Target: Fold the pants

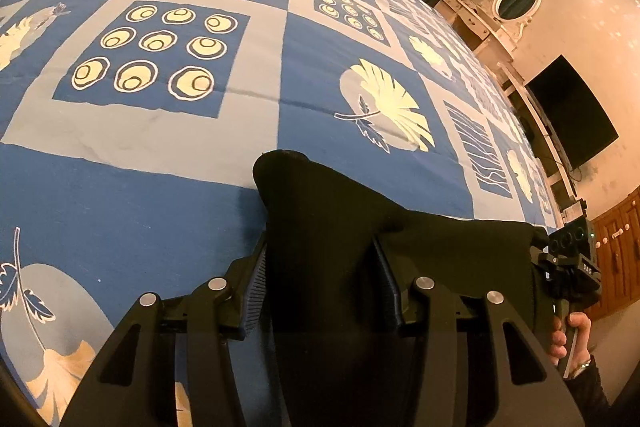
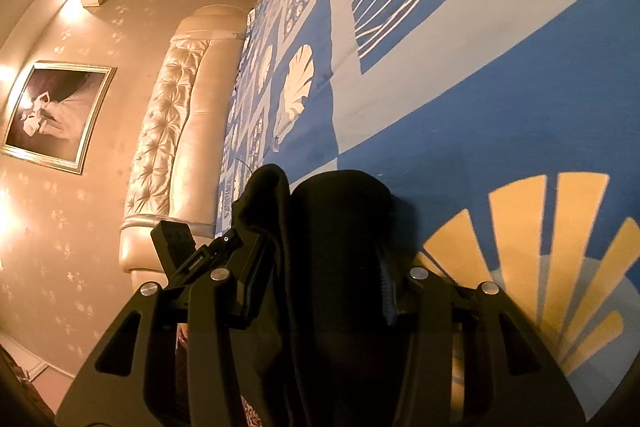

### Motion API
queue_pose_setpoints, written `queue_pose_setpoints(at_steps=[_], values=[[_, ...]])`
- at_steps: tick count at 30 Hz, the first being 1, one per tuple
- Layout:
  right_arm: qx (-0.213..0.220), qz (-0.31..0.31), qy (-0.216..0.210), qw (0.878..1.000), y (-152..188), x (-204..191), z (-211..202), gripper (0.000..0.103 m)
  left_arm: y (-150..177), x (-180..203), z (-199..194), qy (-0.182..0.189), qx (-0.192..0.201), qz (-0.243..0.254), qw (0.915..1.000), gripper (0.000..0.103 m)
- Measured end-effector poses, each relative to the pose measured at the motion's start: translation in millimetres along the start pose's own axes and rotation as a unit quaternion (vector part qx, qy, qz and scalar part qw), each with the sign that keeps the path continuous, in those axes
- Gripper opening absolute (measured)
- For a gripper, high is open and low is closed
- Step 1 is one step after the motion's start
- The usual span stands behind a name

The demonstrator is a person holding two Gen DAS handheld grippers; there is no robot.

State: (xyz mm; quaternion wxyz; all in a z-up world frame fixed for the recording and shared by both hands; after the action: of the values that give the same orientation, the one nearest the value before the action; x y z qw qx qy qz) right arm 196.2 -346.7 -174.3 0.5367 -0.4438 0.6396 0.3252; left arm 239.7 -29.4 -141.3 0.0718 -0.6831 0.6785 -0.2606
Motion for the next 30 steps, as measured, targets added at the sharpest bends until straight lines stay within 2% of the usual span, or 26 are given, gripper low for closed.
queue_pose_setpoints(at_steps=[3, 5, 8, 10, 12, 14, 16, 19, 22, 23, 24, 25, 26, 30], values=[[-0.003, 0.001, -0.004, 1.000, -1.4, 0.5, -1.8, 0.048, 0.9, -0.7, -0.1, 0.011, -0.002, 0.002, 0.9999, 0.048], [-0.002, 0.003, -0.009, 1.000, -2.8, -0.8, -3.7, 0.057, 1.4, -0.8, -1.5, 0.021, 0.000, 0.005, 0.9998, 0.049], [0.007, -0.014, -0.002, 1.000, -6.6, -6.1, -6.3, 0.067, 2.1, -4.2, -3.4, 0.051, -0.002, -0.006, 0.9987, 0.052], [0.013, -0.022, 0.003, 1.000, -8.9, -9.1, -5.6, 0.071, 1.8, -6.7, -4.7, 0.071, -0.004, -0.018, 0.9973, 0.054], [0.015, -0.032, 0.010, 0.999, -12.2, -11.8, -6.5, 0.073, 1.0, -8.1, -6.1, 0.078, -0.001, -0.018, 0.9968, 0.057], [0.027, -0.051, 0.025, 0.998, -17.7, -15.5, -10.5, 0.082, 0.6, -7.4, -6.6, 0.081, 0.002, -0.015, 0.9966, 0.059], [0.038, -0.052, 0.018, 0.998, -23.0, -15.1, -14.6, 0.085, 0.3, -7.0, -4.6, 0.085, 0.002, -0.014, 0.9962, 0.063], [0.025, -0.043, 0.002, 0.999, -28.5, -10.6, -11.8, 0.088, -2.2, -6.4, 0.3, 0.097, -0.001, -0.020, 0.9951, 0.069], [-0.009, -0.053, -0.011, 0.999, -29.5, -15.4, 1.1, 0.091, -7.2, -6.3, 4.1, 0.107, -0.003, -0.031, 0.9938, 0.070], [-0.011, -0.051, -0.011, 0.999, -31.1, -14.4, 2.4, 0.087, -8.5, -6.1, 4.8, 0.107, -0.003, -0.031, 0.9938, 0.070], [-0.011, -0.050, -0.011, 0.999, -32.2, -13.9, 3.1, 0.079, -9.9, -5.3, 5.3, 0.104, 0.000, -0.028, 0.9942, 0.068], [-0.013, -0.047, -0.008, 0.999, -33.1, -12.0, 5.2, 0.054, -10.3, -5.0, 6.1, 0.096, 0.003, -0.023, 0.9951, 0.060], [-0.016, -0.034, -0.002, 0.999, -33.7, -4.6, 7.9, 0.044, -9.7, -2.7, 8.1, 0.087, 0.004, -0.011, 0.9962, 0.056], [-0.001, -0.022, -0.021, 1.000, -34.1, 0.0, 6.0, 0.037, -9.7, -0.5, 9.3, 0.070, 0.013, 0.003, 0.9975, 0.050]])
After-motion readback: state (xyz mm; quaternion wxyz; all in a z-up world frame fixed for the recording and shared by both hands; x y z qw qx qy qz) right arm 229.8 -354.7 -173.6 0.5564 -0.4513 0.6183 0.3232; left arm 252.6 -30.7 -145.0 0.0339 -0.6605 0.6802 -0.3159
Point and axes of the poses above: each gripper's, at about its wrist camera, not at the fingertips, and z roughly the way its jaws point, x to its right, y to its underside, the point moved 9 cm from there along z, roughly the way its jaws point, and after that the axes turned 14 degrees about -y, right-handed, at the moved point
